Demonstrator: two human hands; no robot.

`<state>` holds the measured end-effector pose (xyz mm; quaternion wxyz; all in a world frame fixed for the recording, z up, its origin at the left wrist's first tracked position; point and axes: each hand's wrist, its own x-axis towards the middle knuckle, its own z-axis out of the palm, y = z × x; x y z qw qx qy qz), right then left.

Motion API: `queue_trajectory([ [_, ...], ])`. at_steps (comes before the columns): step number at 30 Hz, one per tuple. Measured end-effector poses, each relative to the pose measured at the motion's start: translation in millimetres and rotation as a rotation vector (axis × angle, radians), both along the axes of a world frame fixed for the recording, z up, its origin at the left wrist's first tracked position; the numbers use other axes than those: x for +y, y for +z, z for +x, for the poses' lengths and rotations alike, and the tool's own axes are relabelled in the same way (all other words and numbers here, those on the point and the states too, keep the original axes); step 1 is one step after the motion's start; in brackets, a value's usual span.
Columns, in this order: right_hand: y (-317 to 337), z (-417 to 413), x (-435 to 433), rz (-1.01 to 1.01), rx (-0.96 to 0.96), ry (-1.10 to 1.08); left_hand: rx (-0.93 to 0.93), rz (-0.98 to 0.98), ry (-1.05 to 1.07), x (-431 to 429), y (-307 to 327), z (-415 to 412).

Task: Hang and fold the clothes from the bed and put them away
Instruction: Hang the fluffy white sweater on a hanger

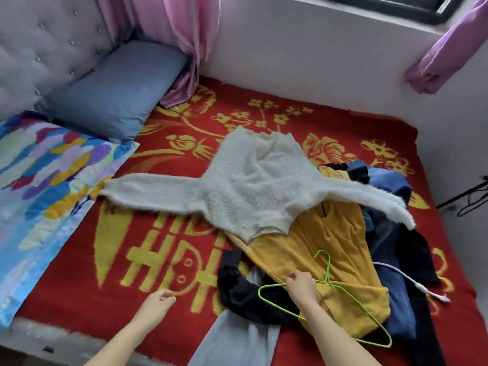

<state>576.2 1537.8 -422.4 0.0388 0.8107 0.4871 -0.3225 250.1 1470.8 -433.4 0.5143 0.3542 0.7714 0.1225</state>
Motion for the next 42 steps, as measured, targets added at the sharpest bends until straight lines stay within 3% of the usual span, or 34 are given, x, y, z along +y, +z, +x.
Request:
queue_trajectory([
  [7,-7.9,-29.1,13.3,-0.036,-0.050,-0.113,-0.082,-0.032,-0.059,62.0,-13.6,-44.9],
  [20,-66.6,-32.1,99.7,-0.050,0.056,-0.181,-0.161,-0.132,0.172,71.3,-55.5,-40.7],
  [35,-135.1,-0.5,210.5,0.067,0.356,-0.959,-0.143,-0.145,0.299,111.8,-87.5,-23.2],
  [42,-112.2,1.4,214.8,0.168,0.412,-0.920,-0.158,-0.175,0.260,120.1,-83.0,-2.5],
])
